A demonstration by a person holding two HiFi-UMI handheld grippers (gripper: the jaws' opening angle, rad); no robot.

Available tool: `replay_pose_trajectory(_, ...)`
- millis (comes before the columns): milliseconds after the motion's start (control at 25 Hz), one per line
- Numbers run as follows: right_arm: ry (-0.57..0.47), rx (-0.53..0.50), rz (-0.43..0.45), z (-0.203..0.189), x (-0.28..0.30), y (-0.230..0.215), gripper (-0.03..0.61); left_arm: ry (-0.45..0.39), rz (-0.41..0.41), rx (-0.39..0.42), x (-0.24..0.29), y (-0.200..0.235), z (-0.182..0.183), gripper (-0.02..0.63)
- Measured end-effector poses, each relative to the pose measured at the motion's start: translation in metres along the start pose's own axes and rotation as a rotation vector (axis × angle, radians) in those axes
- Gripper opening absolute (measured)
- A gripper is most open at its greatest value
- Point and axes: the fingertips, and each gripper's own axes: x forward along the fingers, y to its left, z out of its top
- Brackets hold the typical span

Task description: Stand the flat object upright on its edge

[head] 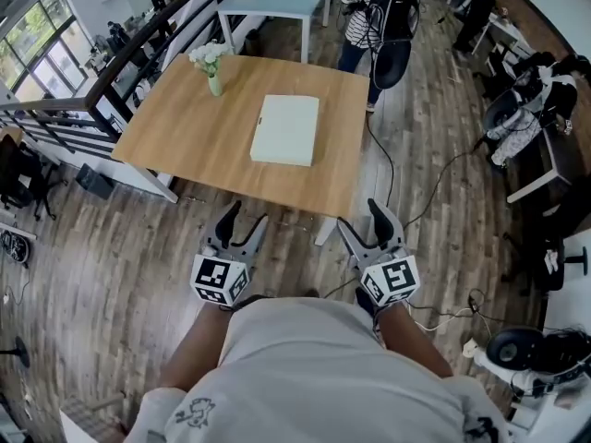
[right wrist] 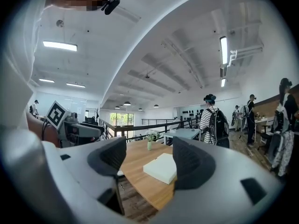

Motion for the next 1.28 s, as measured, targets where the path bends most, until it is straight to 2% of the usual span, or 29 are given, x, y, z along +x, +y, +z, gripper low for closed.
replay_pose_trajectory(280, 0.012, 0.006, -0.009, -0.003, 0.010, -0.017, 0.324, 0.001, -0.018, -0.032, 0.026, 0.003, 0.006, 0.242)
replay_pose_trajectory(600, 0.037, 0.000, -0.045, -0.005, 0.045, -0.027, 0.328, -0.006, -0.023, -0.053, 0.059, 0.039, 0.003, 0.242)
replay_pose_trajectory(960, 0.048, 0.002, -0.081, 0.001, 0.132, -0.018, 0.330, -0.008, -0.056, -0.050, 0.094, 0.118, 0.010, 0.241)
replay_pose_trajectory(1280, 0.062, 0.003, -0.102, 0.014, 0.216, 0.011, 0.331, -0.006, -0.127, -0.030, 0.110, 0.193, 0.024, 0.241)
